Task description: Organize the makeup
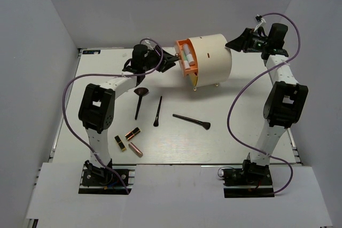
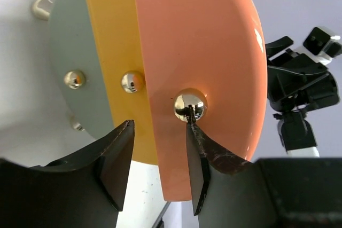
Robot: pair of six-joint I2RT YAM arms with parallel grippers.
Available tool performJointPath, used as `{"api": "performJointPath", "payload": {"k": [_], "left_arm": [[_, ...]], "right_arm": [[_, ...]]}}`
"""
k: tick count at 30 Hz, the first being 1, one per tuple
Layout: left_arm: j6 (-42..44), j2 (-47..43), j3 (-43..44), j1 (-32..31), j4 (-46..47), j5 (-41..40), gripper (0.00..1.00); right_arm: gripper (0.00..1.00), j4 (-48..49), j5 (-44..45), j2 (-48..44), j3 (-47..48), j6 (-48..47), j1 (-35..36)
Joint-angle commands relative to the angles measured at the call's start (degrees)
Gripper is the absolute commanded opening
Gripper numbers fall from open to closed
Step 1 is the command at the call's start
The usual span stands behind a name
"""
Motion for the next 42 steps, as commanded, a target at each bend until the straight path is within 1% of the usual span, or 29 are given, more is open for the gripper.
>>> {"api": "performJointPath", "payload": {"k": [1,9,15,22,30,34,39,40,42], "left_arm": [[-1.83,0.62,3.62,-0.34,3.36,1.98,0.53],[-3.24,5.81,9.16,-2.01,4.15,4.17,0.53],[-3.5,9.59,14.16,-3.24,2.57,5.75,0.53],[-3.41,10.65,14.97,-4.29,2.13,6.02,0.53],[-3.41,13.37,17.78,-4.83,1.6,9.35,0.53],[-3.41,12.59,16.99,-4.83,2.04,9.27,0.54],[-3.06,8.02,9.97,-3.6,4.94,6.55,0.63],[-3.06,6.54,9.0,-3.6,6.16,5.85,0.67],[-2.36,5.56,7.15,-2.46,6.35,5.23,0.69]], "right_arm": [[0.65,1.87,-2.99,0.29,-0.82,0.65,0.36],[0.63,0.55,-3.78,-0.15,-2.23,-0.41,0.98],[0.63,0.37,-3.52,-0.33,-2.5,-0.5,1.33],[0.63,-0.07,-3.43,-0.15,-2.23,-0.93,1.42],[0.64,-0.95,-3.35,-0.5,-2.41,-1.64,2.03],[0.69,-1.12,-2.29,-0.85,-2.41,-1.82,1.94],[0.72,-1.21,-1.59,-1.29,-2.93,-2.34,1.33],[0.72,-1.3,-1.5,-1.29,-2.94,-2.52,1.33],[0.72,-1.21,-1.5,-1.38,-3.2,-2.43,1.07]]}}
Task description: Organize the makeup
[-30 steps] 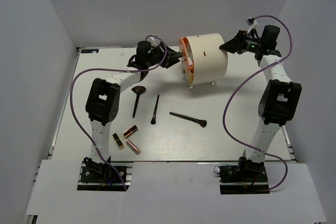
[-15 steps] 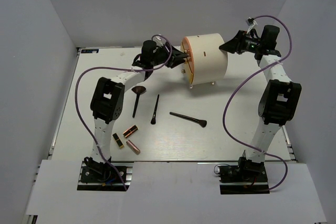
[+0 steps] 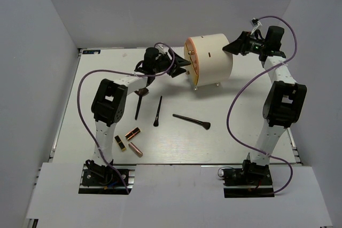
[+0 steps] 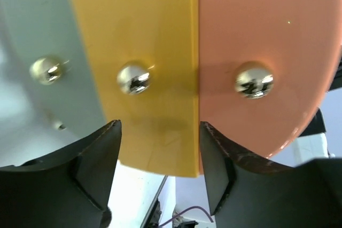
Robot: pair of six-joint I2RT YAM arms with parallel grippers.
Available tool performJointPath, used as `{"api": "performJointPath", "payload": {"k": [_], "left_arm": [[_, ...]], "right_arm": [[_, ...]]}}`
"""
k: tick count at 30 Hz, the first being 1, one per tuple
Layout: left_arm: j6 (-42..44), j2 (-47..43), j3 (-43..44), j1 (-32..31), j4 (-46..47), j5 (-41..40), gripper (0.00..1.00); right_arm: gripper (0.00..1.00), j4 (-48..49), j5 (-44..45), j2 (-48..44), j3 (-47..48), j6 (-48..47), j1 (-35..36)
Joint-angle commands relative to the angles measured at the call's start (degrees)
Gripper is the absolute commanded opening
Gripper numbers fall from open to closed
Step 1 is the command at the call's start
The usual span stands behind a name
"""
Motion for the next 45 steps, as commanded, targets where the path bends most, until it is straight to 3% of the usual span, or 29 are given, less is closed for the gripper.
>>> {"api": "performJointPath", "payload": {"k": [1,10,13,15,18,22,27,45], "left_arm": [[1.11,-7.29,-2.14,1.04,2.57,-1.52,0.7],[-1.95,-9.06,-8.74,3.33,10.48,-2.58,0.73],[-2.84,-6.08,-6.11,3.33,11.18,-1.35,0.64],[-3.28,-3.44,-3.3,3.33,10.92,-0.56,0.53],[-4.24,-0.29,-1.01,3.33,11.09,0.76,0.46],[-4.51,1.92,1.89,3.33,10.39,1.11,0.49],[-4.33,3.33,3.04,3.33,9.07,1.11,0.61],[-5.56,9.84,10.33,2.27,7.23,3.92,0.57]], "right_arm": [[0.72,-0.73,0.18,-1.51,-0.97,-1.18,-0.09],[0.73,-0.73,0.18,-1.69,-1.67,-1.27,-0.53],[0.73,-0.82,0.27,-1.6,-1.76,-1.36,-0.62],[0.71,-0.82,0.18,-1.6,-1.67,-1.54,-0.71],[0.68,-0.99,0.1,-1.6,-1.67,-1.8,-0.62],[0.66,-1.17,-0.08,-1.69,-1.76,-2.06,-0.62],[0.67,-1.17,-0.17,-1.6,-1.76,-2.15,-0.53],[0.67,-1.17,0.27,-1.51,-2.02,-2.24,-0.36]]}}
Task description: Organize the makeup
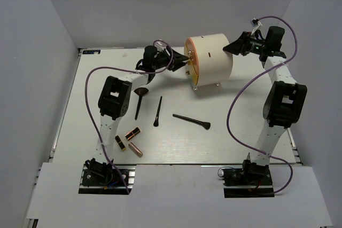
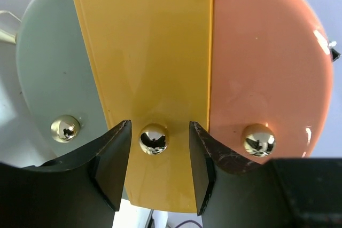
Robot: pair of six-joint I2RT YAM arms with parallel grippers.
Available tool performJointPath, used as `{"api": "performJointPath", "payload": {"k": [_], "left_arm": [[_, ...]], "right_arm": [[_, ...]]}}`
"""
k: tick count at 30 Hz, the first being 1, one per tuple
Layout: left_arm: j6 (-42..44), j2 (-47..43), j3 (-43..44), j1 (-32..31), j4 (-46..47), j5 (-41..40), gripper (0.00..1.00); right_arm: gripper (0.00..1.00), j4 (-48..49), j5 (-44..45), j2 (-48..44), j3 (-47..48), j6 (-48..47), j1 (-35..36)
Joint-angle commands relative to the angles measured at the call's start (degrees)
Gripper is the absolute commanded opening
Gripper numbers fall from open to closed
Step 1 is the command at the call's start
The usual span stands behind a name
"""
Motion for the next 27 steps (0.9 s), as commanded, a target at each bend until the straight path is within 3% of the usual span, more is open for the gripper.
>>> {"api": "performJointPath", "payload": {"k": [1,7,12,27], "left_arm": [[-0.17,-0.31,1.94,-0.28,-0.18,1.69,0.57],[-1.04,0.13,1.59,-0.81,0.78,2.57,0.52],[-2.01,0.57,1.5,-0.81,1.84,2.84,0.43],[-2.8,0.84,1.15,-1.34,2.46,4.15,0.49]], "right_arm": [[0.67,-1.37,0.69,-1.34,-1.65,-1.89,0.01],[0.67,-1.37,0.78,-1.43,-1.83,-1.89,0.02],[0.67,-1.37,0.86,-1.34,-2.0,-1.98,0.1],[0.67,-1.37,0.95,-1.6,-2.18,-2.15,0.02]]}}
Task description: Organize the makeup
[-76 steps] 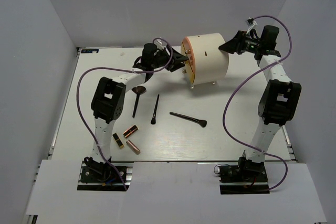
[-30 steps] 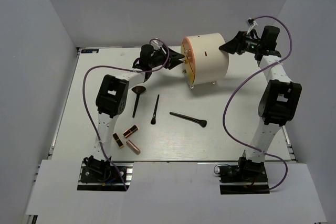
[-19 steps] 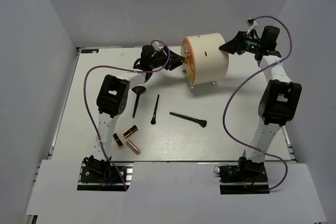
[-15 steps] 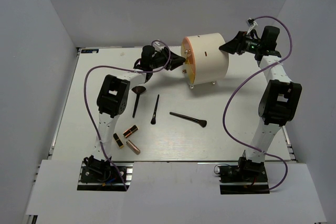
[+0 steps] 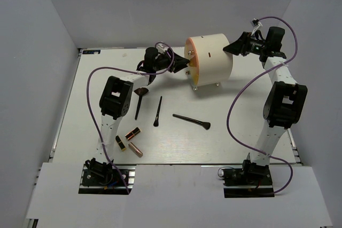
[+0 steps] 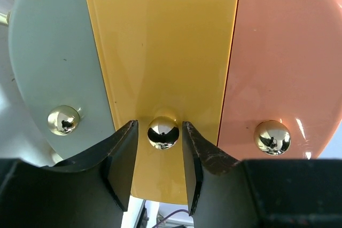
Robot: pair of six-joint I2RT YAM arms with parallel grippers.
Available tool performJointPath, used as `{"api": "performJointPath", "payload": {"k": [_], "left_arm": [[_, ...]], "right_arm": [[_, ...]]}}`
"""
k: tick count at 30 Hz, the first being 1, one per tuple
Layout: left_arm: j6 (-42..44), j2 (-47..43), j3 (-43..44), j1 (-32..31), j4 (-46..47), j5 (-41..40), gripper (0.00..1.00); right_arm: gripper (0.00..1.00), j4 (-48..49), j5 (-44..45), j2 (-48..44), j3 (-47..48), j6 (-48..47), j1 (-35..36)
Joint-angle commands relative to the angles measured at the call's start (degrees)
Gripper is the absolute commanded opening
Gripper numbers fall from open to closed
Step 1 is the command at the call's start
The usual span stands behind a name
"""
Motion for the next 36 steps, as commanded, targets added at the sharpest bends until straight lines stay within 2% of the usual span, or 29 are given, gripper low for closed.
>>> {"api": "performJointPath", "payload": {"k": [1,7,14,19,36], "left_arm": [[-0.24,-0.69,1.19,-0.68,1.34,1.51,0.49],[-0.95,-0.6,1.19,-0.68,1.95,2.13,0.47],[-1.74,-0.6,0.84,-1.21,3.1,2.57,0.24],[-1.83,-1.83,-0.65,-1.21,3.62,2.39,0.1],[-1.65,-9.13,-10.31,3.62,5.65,2.74,0.07]], "right_arm": [[0.67,-1.56,0.82,-1.14,-1.33,-2.15,0.08],[0.67,-1.56,0.91,-1.23,-1.77,-2.07,0.17],[0.66,-1.47,1.0,-1.49,-2.03,-1.89,0.17],[0.66,-1.3,1.34,-1.58,-2.03,-1.89,-0.01],[0.66,-1.47,2.23,-1.23,-2.21,-1.98,-0.71]]}}
